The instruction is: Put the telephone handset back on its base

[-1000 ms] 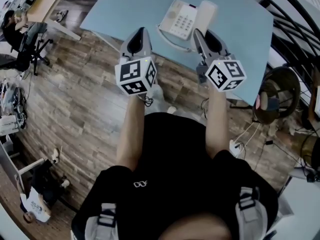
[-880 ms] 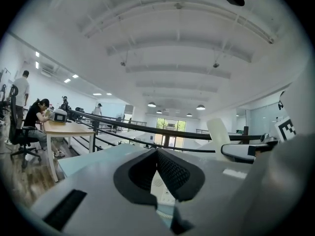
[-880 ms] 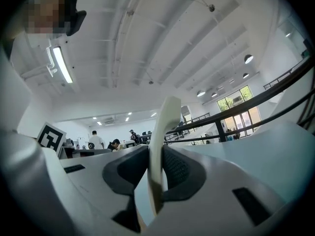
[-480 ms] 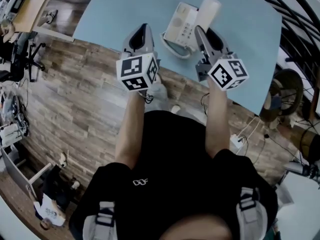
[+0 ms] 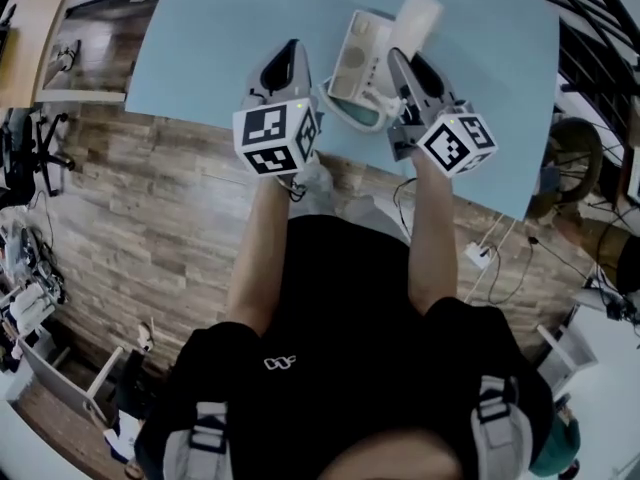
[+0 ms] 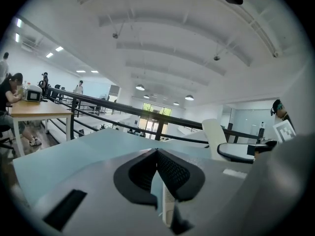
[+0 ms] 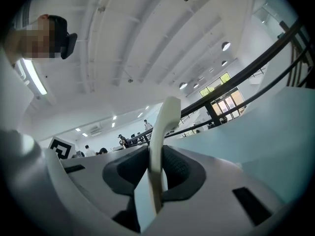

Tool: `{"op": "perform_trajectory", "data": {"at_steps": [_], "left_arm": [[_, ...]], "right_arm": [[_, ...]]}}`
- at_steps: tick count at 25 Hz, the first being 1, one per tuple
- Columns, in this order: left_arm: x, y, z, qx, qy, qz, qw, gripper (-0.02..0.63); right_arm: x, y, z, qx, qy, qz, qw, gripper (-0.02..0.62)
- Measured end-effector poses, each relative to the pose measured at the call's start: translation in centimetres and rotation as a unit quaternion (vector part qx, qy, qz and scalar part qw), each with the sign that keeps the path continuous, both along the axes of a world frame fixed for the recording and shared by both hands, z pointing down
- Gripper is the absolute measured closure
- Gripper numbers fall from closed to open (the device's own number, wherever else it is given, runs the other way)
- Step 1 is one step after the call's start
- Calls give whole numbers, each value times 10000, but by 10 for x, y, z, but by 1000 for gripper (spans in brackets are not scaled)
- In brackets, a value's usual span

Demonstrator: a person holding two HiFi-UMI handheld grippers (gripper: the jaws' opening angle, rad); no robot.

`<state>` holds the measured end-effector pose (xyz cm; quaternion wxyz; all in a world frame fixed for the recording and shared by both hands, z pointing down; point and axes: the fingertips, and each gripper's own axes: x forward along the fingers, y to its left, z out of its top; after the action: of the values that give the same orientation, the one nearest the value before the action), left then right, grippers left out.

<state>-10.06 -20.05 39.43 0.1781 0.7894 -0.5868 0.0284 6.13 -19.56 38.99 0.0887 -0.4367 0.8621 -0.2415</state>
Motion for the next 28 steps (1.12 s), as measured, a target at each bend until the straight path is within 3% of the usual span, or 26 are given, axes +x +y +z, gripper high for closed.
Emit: {"op": "perform_trajectory", "data": {"at_steps": [5, 14, 21, 25, 28], "left_arm": [[7, -14, 16, -169, 147, 163, 9996, 606], [10, -11, 44, -498, 133, 77, 9986, 606], [0, 2, 55, -669, 72, -176, 9976, 606], [-8, 4, 59, -710, 62, -290, 9970, 606], [-13, 1, 62, -734, 73, -322, 9968, 606]], "right_arm": [[3, -1, 20, -410, -336, 62, 9986, 514], [-23, 10, 78, -1215, -709, -526, 9887, 514], [-31, 7, 104, -1574, -1026, -537, 9807, 514], [-41, -8, 94, -1437, -1388, -672, 9775, 514], [-48, -18, 97, -1585, -1558, -653, 9728, 514]]}}
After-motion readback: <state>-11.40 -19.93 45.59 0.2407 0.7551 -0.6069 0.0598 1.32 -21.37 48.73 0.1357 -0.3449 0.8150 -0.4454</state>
